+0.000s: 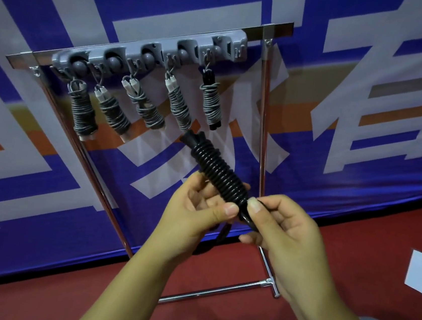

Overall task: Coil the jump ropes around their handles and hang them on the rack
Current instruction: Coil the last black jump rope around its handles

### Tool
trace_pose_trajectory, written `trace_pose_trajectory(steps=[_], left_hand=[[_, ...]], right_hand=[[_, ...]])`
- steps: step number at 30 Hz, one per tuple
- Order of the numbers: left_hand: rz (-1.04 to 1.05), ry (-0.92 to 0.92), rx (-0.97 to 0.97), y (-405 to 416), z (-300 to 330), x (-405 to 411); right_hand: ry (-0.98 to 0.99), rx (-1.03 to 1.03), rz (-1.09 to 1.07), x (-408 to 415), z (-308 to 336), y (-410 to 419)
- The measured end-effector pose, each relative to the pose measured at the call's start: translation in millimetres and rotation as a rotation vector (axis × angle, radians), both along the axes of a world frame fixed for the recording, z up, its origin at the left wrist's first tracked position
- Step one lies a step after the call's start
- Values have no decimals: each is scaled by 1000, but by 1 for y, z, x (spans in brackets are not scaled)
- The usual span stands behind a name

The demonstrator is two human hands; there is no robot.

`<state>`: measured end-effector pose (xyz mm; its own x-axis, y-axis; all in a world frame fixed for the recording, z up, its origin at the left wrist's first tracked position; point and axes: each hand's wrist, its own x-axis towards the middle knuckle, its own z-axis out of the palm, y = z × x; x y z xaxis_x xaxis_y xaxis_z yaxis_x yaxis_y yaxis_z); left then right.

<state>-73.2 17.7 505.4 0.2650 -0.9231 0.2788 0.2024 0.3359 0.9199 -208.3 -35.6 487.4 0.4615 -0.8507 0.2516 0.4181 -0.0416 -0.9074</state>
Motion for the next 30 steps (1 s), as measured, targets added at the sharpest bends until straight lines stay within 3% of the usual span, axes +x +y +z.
trace_pose_trajectory(steps=[9,12,14,24,27,30], left_hand=[[357,-561,163,6,12,-9],[347,-665,196,3,8,-16],[317,-737,198,2,6,-22],[333,-930,249,4,9,-18],[337,-990,257,1,10,-17],[276,-1010,321,3,16,-12]], right_hand=[[199,-226,3,-6,2,-16],[132,-232,55,0,19,-17],[201,-300,36,4,28,-23],[479,-528,111,3,35,-35],[445,-536,41,5,33,-37],[359,-431,110,4,31,-47]])
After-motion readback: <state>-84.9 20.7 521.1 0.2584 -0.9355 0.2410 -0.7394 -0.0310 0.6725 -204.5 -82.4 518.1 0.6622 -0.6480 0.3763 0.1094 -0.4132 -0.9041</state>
